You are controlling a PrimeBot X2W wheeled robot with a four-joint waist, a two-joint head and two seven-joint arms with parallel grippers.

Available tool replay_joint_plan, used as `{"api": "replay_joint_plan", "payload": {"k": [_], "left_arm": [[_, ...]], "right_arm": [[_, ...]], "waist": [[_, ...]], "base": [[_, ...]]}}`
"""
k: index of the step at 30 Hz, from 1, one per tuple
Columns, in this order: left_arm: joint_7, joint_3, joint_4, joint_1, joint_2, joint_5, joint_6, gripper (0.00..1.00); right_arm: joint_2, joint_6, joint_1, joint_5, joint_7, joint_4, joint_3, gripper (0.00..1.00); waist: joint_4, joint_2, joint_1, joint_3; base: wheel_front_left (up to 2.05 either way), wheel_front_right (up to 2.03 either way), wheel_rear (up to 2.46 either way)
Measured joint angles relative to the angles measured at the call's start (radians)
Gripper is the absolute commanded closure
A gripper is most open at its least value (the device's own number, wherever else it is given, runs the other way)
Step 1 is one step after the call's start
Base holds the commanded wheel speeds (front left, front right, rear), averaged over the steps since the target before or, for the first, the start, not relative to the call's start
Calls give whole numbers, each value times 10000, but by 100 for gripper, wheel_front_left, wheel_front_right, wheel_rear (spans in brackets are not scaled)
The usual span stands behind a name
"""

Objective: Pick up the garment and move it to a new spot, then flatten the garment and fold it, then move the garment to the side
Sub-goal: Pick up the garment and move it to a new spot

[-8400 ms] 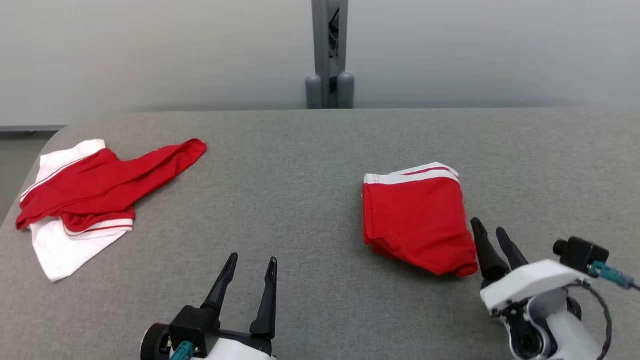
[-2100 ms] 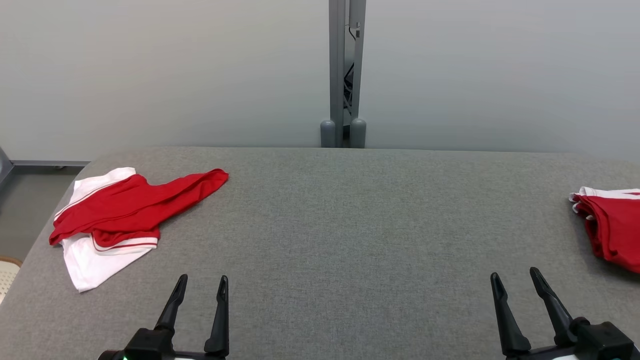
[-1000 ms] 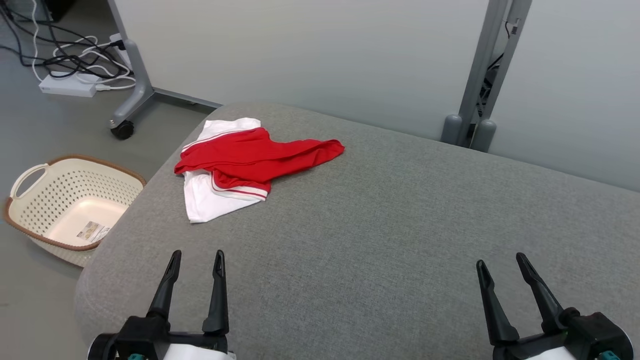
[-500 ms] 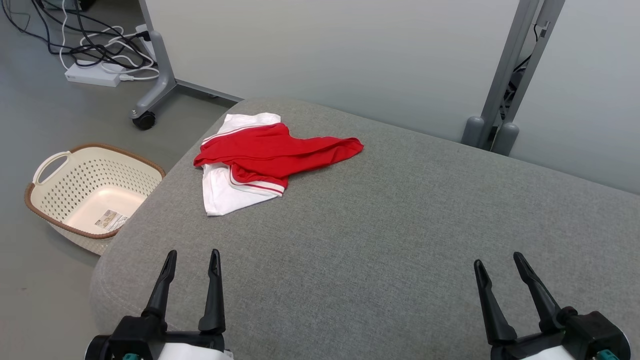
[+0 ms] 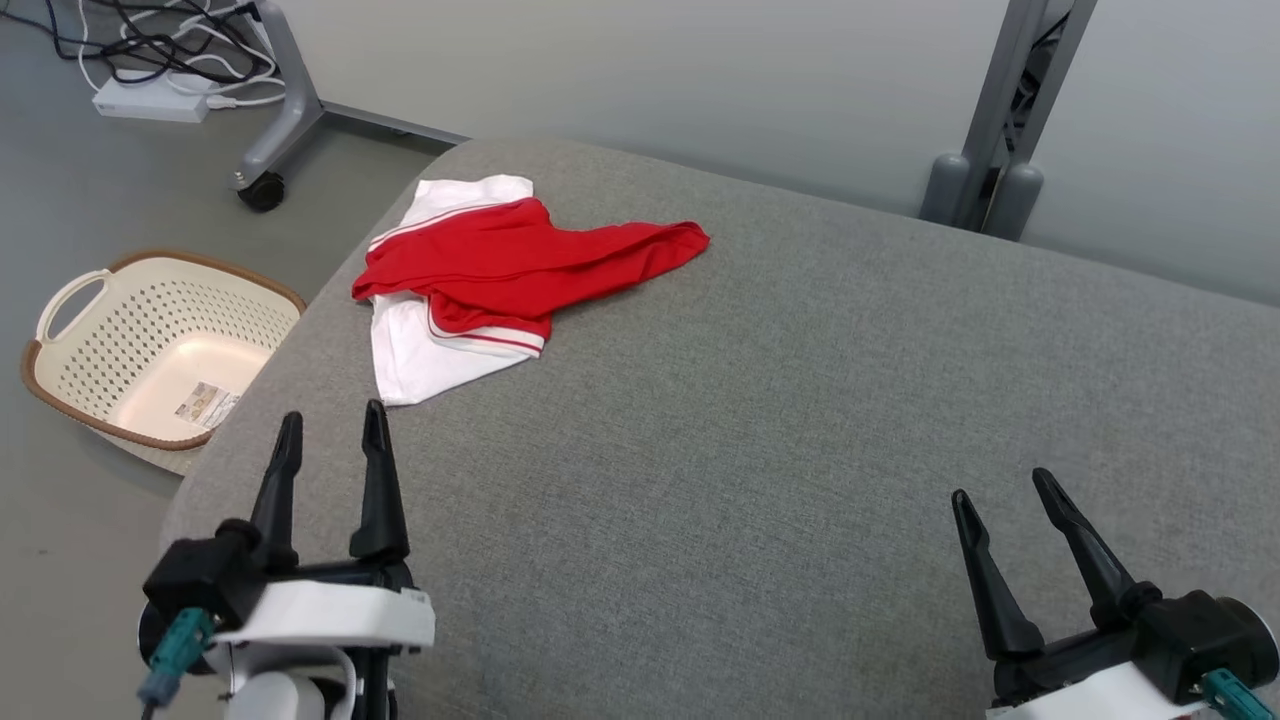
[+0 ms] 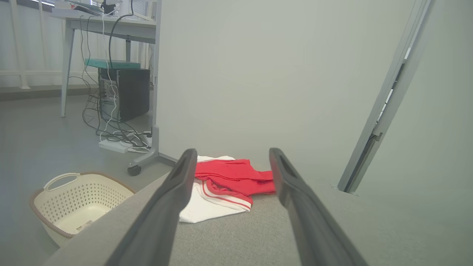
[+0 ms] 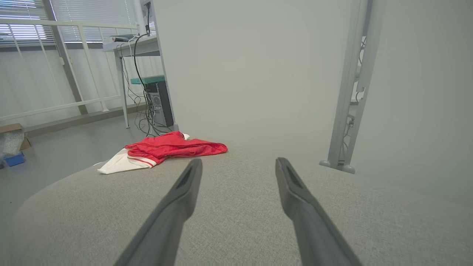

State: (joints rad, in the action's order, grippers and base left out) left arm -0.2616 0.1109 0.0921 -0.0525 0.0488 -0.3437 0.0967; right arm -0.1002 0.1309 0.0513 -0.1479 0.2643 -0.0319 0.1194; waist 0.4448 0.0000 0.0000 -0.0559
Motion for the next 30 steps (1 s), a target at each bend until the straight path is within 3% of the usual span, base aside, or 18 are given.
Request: {"api": "replay_joint_plan", "payload": {"k": [12,19,30], "left_arm": [[-15,-965,2228,-3316,4,-1149,-451,0],[-15,-1313,4761,-5582,-6,-1494,-959,0],[128,-1764,9110,-9147,454,-1149,-472,0]], "right_arm": [[-834,0,-952,107,0,171,150,0],[-1112,0,-1383,132,0,259,201,0],[-1448,0,-1928,240,0,280,215,0]], "waist": [[-527,0,0,-1720],[-845,0,0,-2727],[-1118,0,0,-3986]], "base": [[0,0,0],[0,0,0],[0,0,0]]}}
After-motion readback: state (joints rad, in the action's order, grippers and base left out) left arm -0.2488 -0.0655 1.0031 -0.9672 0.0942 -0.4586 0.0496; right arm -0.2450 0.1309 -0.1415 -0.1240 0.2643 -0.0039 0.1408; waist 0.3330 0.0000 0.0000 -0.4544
